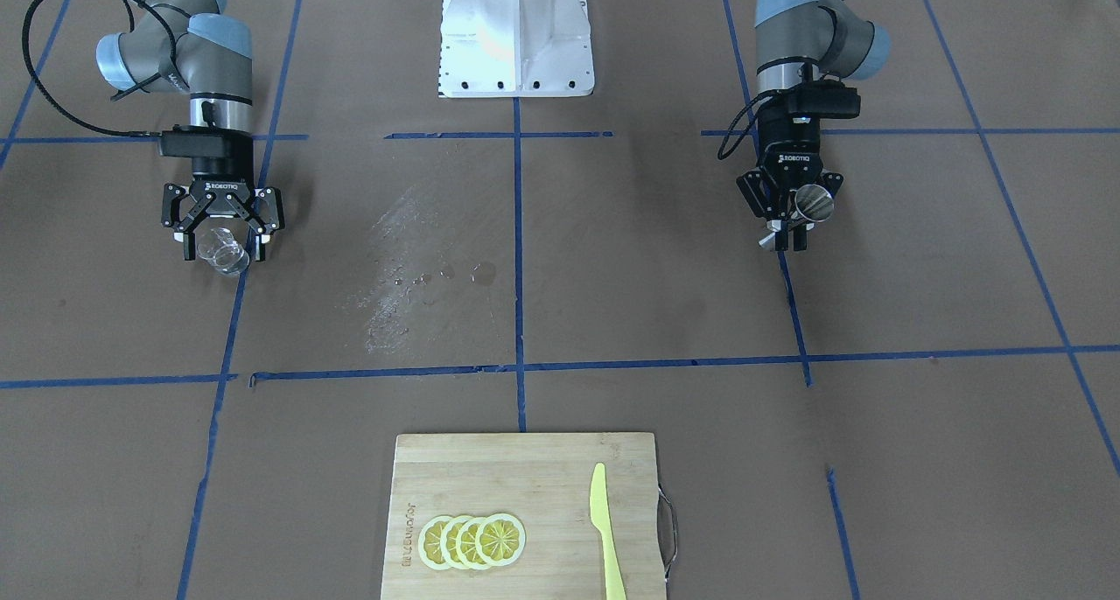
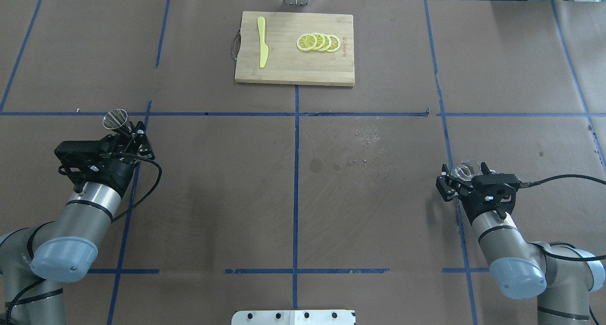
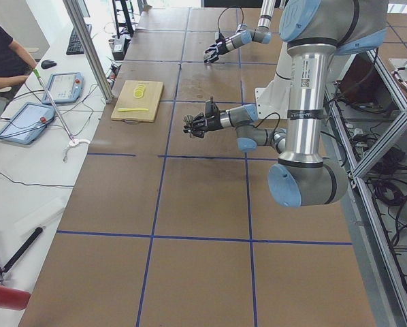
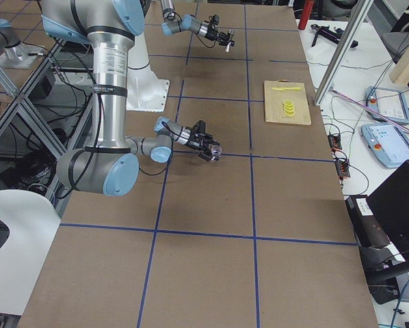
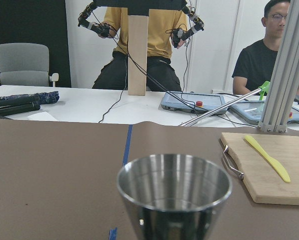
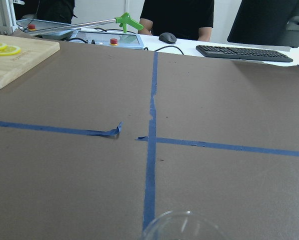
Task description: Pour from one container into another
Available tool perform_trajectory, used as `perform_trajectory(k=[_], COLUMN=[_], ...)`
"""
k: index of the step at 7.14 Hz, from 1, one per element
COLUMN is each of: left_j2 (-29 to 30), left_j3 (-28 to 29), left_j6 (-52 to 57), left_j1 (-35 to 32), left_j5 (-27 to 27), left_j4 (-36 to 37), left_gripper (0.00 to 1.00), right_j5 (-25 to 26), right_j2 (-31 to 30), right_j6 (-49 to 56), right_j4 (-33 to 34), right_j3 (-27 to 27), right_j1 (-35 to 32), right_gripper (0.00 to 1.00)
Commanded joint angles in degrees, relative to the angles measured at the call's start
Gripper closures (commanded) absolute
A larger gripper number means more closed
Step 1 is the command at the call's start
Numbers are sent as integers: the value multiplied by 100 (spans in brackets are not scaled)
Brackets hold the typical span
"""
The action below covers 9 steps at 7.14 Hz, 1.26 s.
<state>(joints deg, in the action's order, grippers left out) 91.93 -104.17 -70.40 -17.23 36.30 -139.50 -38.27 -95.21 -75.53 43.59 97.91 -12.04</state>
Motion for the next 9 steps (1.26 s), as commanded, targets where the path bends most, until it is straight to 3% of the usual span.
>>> perform_trajectory(k=[1, 9], left_j2=[0, 0], left_j3=[2, 2], left_j6=[0, 0], left_j1=[0, -9], left_j5=[0, 0], left_j4=[2, -7], left_gripper=[100, 100], right_j5=[-31, -145], right_j2=[3, 12], right_j6=[3, 3], right_j4=[0, 0], right_j3=[0, -53], right_j1=[-62, -35], right_gripper=[2, 4])
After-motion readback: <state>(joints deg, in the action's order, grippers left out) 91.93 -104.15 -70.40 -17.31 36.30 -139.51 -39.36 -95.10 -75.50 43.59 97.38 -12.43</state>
